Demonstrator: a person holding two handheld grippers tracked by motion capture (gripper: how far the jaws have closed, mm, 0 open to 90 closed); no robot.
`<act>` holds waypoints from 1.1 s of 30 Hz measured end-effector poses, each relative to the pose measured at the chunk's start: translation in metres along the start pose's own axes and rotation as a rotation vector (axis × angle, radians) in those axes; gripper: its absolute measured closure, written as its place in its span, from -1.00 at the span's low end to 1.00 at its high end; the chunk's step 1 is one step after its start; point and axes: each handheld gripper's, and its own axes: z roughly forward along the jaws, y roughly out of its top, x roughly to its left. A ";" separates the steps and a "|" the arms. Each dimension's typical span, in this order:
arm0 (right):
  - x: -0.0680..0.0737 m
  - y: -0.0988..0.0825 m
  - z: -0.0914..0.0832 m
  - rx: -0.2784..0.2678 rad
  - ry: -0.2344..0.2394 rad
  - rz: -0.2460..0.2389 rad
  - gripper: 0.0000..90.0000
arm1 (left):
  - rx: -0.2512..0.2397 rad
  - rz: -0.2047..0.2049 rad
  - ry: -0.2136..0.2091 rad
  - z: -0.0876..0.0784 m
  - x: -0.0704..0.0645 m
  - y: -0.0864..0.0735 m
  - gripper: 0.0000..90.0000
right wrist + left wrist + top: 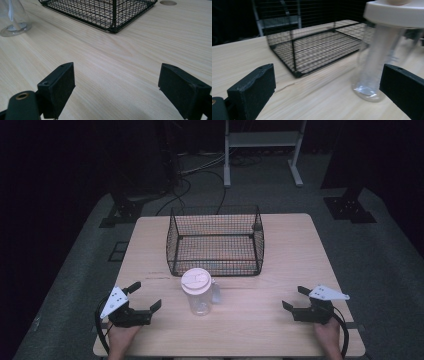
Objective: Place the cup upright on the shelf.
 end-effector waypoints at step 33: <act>0.000 0.000 0.000 -0.001 0.002 -0.004 -0.71 | 0.114 0.127 -0.277 0.025 -0.046 0.036 -1.00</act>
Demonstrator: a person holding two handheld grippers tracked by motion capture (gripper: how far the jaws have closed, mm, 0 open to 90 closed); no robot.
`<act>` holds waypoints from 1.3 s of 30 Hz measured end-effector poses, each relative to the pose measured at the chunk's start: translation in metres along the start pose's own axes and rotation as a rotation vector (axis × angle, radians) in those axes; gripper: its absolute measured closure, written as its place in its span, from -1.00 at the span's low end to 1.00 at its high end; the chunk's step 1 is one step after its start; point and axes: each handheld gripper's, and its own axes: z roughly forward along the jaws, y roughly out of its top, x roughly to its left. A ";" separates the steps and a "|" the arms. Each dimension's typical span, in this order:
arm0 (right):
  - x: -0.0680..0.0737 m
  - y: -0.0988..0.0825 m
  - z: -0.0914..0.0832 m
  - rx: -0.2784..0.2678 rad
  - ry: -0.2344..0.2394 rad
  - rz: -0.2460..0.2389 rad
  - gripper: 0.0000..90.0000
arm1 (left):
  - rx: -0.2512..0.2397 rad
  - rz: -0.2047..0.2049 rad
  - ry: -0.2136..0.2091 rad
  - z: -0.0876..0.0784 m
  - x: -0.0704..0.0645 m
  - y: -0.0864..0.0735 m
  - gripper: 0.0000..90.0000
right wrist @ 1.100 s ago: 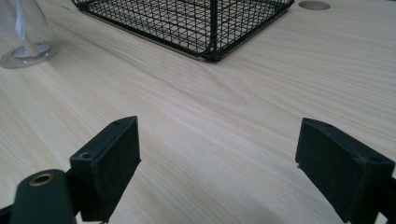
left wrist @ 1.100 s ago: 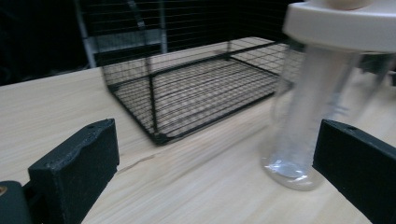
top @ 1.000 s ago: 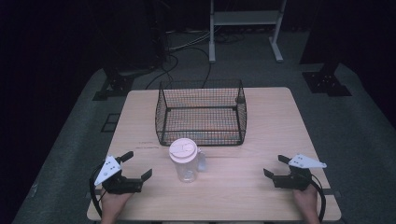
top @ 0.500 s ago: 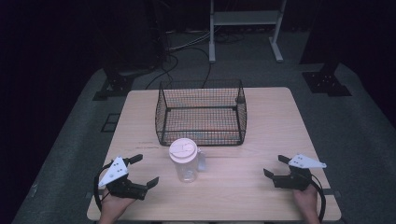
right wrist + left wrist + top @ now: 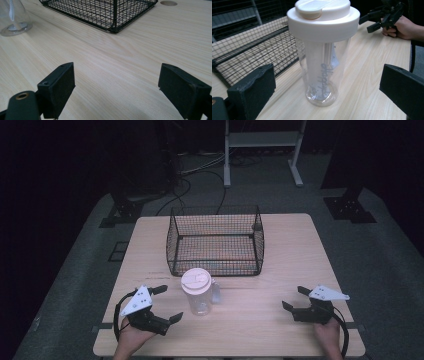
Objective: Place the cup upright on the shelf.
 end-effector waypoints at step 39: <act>0.000 0.000 -0.001 -0.011 0.014 0.003 -0.71 | 0.195 0.025 -0.111 0.062 0.018 0.045 -1.00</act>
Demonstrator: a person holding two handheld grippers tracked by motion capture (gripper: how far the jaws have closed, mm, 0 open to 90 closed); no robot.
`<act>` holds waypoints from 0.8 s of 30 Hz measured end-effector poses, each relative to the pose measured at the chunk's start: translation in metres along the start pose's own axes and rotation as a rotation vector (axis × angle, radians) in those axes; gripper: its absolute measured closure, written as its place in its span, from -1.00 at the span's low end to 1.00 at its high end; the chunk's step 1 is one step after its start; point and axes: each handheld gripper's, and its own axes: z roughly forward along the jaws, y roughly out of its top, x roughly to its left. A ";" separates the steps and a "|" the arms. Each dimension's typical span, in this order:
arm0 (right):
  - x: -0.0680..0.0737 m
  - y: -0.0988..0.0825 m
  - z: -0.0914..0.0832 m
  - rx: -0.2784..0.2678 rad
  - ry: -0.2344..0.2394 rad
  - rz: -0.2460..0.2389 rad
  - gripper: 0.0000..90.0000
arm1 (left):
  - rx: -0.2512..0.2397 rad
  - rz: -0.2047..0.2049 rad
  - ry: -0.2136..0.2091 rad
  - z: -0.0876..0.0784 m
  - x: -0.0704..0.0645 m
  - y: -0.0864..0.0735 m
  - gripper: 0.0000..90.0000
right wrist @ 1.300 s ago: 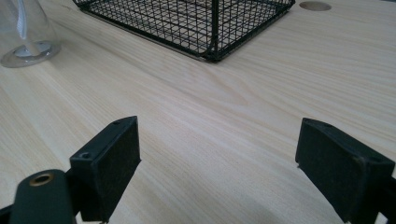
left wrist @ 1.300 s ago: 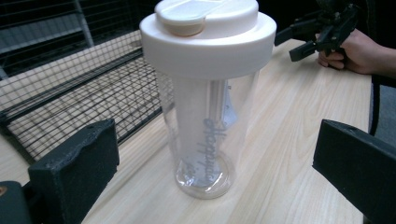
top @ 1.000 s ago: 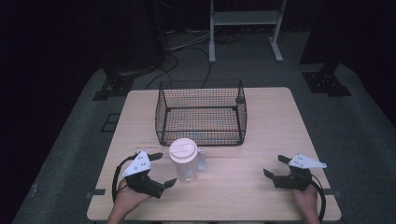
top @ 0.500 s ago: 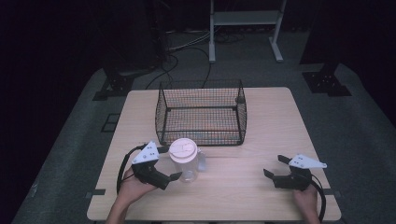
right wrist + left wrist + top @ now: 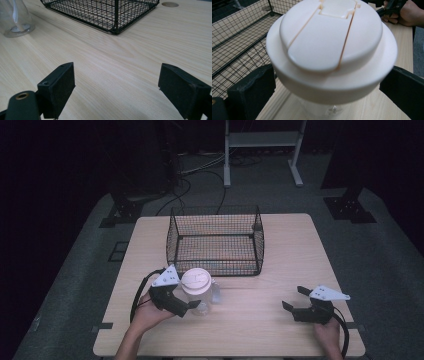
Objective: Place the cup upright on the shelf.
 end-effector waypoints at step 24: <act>0.000 0.000 0.000 -0.005 0.005 -0.002 -0.71 | 0.100 0.045 -0.006 0.016 0.002 0.021 -0.88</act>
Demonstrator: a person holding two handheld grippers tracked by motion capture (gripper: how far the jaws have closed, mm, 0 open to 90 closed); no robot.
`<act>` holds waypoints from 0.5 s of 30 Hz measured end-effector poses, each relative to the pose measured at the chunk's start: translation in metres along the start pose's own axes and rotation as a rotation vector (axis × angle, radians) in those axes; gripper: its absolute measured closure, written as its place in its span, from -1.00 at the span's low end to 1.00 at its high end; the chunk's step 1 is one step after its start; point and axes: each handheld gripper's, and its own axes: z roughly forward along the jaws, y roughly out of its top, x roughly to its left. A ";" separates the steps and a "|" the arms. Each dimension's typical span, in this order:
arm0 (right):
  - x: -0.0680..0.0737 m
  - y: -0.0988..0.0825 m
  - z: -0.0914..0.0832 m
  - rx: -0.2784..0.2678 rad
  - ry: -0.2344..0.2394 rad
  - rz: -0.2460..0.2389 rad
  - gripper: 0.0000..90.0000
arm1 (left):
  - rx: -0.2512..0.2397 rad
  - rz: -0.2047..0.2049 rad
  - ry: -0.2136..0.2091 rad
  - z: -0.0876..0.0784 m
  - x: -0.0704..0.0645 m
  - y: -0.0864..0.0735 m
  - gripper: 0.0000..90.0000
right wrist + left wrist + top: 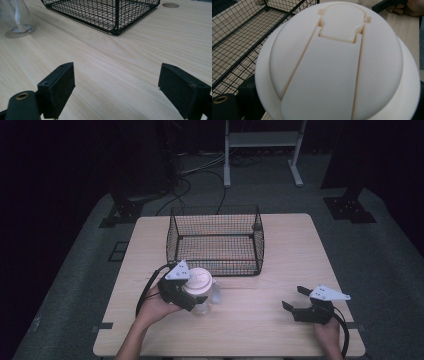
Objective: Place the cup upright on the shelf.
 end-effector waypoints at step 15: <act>0.000 0.000 0.000 -0.002 0.000 0.001 -0.71 | 0.029 0.039 0.005 0.000 -0.003 0.025 -0.88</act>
